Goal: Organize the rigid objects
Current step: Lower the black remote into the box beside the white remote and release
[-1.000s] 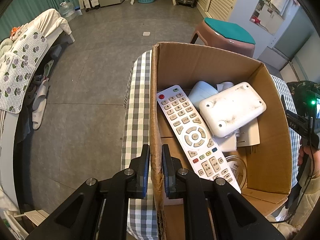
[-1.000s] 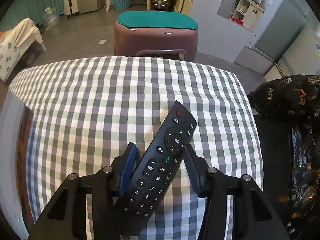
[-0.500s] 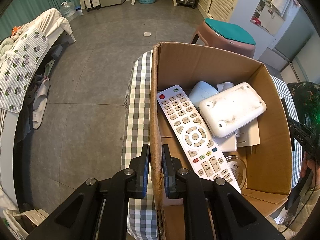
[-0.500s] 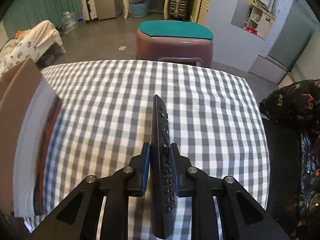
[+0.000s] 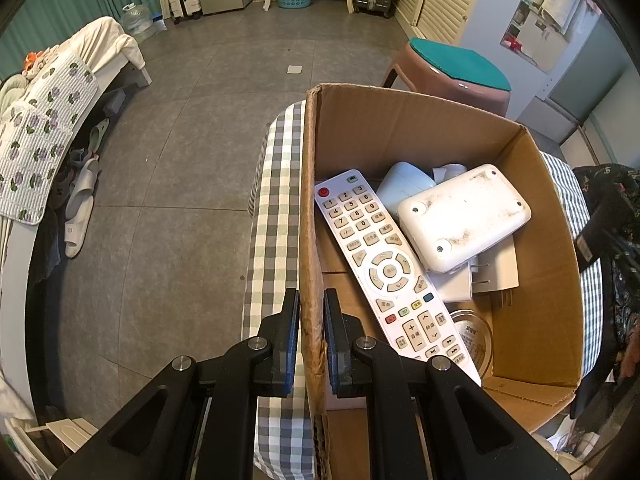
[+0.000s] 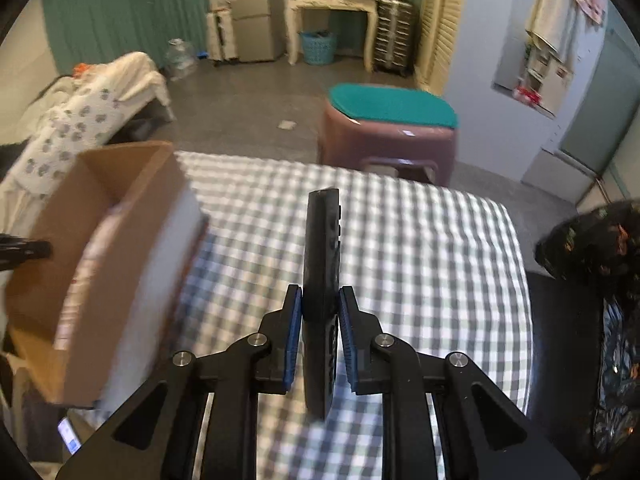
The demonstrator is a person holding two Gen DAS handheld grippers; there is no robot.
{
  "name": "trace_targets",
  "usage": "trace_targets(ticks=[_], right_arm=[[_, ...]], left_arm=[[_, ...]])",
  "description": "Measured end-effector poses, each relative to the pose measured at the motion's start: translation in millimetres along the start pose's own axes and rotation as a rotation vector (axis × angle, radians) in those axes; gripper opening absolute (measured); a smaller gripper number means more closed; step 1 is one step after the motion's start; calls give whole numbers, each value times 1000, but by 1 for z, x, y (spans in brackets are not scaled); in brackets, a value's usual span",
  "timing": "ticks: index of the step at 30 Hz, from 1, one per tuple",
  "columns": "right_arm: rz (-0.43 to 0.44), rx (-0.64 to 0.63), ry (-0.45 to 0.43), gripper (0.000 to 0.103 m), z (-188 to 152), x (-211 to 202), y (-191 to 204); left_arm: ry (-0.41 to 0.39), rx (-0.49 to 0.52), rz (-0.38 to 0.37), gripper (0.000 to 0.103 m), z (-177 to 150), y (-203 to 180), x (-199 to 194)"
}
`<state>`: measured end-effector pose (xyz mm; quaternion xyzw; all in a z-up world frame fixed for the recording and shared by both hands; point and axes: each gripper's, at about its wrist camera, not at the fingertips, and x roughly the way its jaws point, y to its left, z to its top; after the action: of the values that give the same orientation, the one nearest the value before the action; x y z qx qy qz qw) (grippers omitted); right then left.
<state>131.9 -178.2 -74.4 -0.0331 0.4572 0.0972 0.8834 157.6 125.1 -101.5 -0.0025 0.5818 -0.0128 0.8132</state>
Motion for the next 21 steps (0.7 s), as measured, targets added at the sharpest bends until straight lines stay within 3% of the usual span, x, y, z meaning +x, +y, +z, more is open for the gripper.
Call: trace_targets(ticks=[12,21], right_arm=[[95,-209,-187,18,47,-85,88],[165,-323,-189,18,40,-100,143]], left_arm=[[-9,-3,-20,11,-4,2,-4],[-17,1,-34,11,-5,4,-4]])
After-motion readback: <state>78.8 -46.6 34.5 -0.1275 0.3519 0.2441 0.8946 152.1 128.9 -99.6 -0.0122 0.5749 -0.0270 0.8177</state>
